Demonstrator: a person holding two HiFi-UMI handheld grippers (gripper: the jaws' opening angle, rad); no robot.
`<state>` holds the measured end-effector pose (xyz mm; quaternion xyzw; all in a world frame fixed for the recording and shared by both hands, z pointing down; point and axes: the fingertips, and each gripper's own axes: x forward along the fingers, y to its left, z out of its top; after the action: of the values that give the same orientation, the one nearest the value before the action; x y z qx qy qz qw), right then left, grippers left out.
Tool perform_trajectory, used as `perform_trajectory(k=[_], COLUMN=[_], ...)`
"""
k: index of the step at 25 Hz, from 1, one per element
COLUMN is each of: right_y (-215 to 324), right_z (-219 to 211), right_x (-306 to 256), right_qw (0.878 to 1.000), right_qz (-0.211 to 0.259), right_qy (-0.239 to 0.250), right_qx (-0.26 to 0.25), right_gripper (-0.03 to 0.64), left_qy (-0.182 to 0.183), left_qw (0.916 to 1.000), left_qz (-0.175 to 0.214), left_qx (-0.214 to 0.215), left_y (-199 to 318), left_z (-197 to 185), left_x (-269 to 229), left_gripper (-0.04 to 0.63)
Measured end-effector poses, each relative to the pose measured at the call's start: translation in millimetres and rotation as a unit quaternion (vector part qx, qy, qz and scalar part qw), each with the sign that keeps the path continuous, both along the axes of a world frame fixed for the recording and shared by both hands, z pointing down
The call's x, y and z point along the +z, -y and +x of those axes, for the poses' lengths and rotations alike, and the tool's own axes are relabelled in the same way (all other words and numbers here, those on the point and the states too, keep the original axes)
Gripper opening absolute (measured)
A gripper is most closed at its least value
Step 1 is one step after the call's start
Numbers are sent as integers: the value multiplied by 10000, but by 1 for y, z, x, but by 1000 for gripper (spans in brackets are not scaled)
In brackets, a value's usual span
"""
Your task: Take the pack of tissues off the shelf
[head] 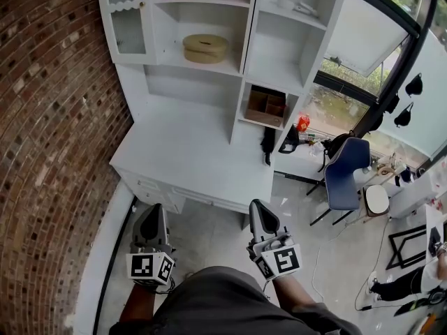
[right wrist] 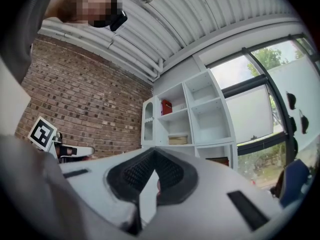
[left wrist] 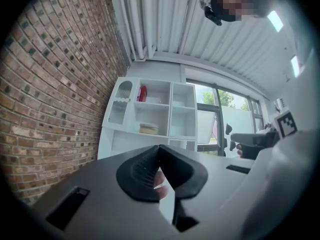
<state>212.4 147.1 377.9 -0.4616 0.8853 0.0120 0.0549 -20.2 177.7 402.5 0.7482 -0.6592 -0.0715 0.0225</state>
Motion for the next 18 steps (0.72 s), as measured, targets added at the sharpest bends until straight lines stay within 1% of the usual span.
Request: perform_trajectory(k=[5,7,9,12,13,14,15,18], right_y=[0,0,2,5,5,5,4,4], right_z=[2,2,4,6,7,8,9,9], right_x=[2,1,-1,-6,-9,-10,-12,-13], right_qw=[9995,9994,9994,9992,9991,9991,9991,9988], right_qz=[238,247,259,314,349,367,362,421], right_qy=[-118,-107,-17,93,109,115,114,115], right_qx=[-176,-235,-239,-227,-211,-192,-181,-225], right_gripper=[11,37,146,375,431,473,494,495], left_qy=[-6,-5,1,6,7,7,8,16], left_qw=[10000,10000,10000,10000,10000,10000,9999,9999], left_qz=[-27,-48,-71,-80,-79,-84,-93,-115], left_qx=[-6,-10,-21,-31,-37,-45,-56,-89], left_y=[1,1,2,3,3,3,3,4], left_z=[2,3,4,5,5,5,5,5], left_x=[0,1,3,3,3,4,4,6], left_gripper=[3,3,3,3,3,3,3,3])
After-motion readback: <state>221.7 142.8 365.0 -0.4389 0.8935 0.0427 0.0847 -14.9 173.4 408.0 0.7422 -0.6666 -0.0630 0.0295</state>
